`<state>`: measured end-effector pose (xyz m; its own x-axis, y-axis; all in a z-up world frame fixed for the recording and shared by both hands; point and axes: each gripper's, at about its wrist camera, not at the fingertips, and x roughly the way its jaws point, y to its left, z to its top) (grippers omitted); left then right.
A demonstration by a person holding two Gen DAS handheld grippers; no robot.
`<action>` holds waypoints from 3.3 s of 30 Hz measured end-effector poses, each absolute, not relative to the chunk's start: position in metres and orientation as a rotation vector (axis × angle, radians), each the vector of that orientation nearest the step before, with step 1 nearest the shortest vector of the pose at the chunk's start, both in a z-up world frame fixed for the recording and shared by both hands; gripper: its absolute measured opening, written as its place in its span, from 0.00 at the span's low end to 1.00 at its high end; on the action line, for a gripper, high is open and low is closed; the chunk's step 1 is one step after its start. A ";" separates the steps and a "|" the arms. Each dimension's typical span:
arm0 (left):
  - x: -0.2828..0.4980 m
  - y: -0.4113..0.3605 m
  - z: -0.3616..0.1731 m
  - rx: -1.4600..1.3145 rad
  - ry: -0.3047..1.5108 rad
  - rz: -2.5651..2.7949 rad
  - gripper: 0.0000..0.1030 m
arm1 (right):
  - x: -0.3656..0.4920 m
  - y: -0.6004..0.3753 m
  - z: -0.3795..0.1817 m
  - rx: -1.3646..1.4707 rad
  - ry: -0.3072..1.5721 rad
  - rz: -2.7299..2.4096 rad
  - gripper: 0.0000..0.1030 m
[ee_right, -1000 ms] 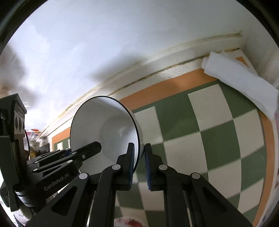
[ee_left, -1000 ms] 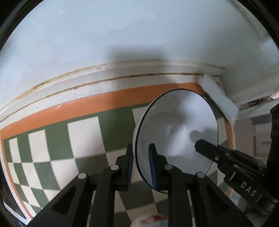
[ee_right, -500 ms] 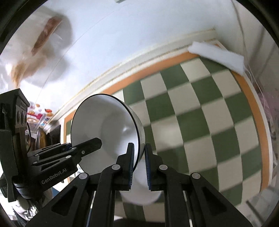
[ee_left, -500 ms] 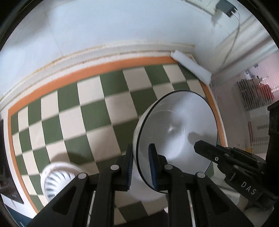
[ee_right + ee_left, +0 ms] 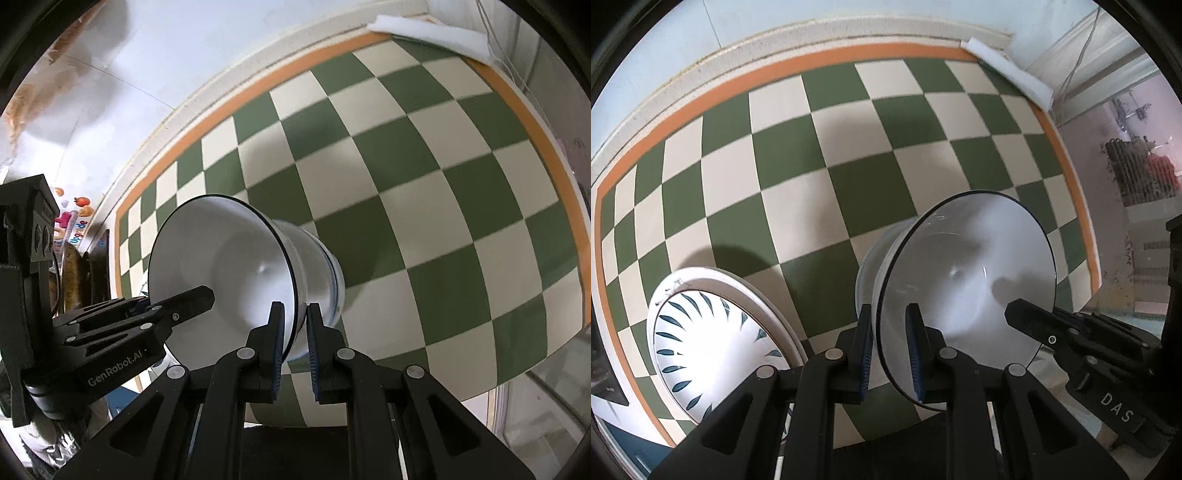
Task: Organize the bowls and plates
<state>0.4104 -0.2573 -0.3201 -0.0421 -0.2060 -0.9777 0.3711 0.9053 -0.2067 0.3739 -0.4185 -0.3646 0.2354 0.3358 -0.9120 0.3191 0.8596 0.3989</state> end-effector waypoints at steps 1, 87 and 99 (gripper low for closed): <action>0.409 -0.258 -0.323 0.142 1.550 -0.467 0.15 | 0.373 -0.418 -0.367 0.582 1.360 0.009 0.13; 0.448 -0.246 -0.338 -0.063 1.614 -0.469 0.87 | 0.374 -0.457 -0.402 0.854 1.315 0.114 0.92; 0.453 -0.258 -0.403 -0.169 1.764 -0.569 0.57 | 0.395 -0.454 -0.472 0.986 1.381 0.223 0.69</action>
